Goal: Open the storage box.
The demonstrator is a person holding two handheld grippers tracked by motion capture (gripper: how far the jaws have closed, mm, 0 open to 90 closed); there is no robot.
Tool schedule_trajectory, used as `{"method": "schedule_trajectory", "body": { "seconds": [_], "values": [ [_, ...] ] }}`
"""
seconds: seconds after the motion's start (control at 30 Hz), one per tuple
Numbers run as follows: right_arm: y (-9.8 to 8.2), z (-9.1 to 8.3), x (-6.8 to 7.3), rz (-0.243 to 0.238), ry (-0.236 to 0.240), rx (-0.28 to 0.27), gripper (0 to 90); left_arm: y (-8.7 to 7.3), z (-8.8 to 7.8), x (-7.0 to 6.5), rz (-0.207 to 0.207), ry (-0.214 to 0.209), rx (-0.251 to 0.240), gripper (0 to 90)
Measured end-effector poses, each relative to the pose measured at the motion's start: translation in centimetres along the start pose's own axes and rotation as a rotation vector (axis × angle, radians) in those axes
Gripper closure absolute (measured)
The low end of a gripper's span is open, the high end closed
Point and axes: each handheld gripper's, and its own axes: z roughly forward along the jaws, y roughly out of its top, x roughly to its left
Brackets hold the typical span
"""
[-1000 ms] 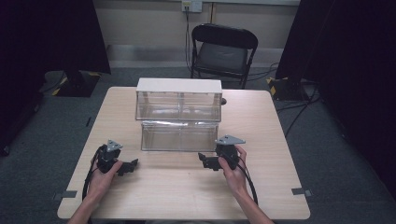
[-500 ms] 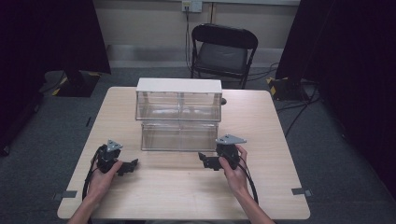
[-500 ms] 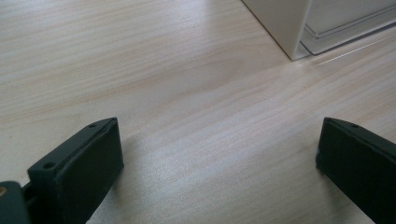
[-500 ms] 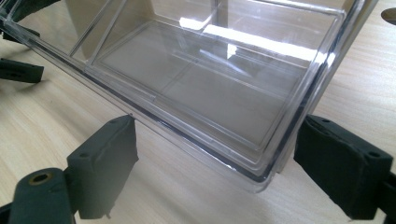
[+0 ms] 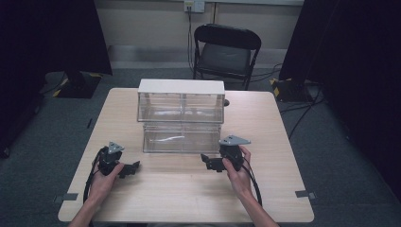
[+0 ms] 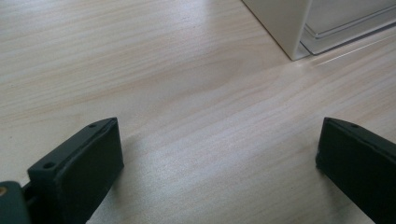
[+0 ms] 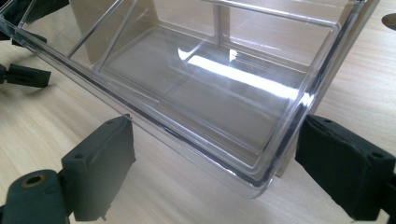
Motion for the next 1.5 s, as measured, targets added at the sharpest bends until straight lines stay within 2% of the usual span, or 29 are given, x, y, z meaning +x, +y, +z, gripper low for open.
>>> {"method": "schedule_trajectory", "body": {
  "seconds": [0.63, 1.5],
  "values": [
    [0.3, -0.4, 0.0, 0.011, 0.011, -0.021, 10.2, 0.0, 0.0, 0.0, 0.0, -0.001, -0.001, 0.0],
    [1.2, -0.7, 0.3, 0.009, -0.008, -0.052, 9.1, 0.0, 0.0, 0.0, 0.0, -0.001, -0.001, 0.0]
  ]
}}
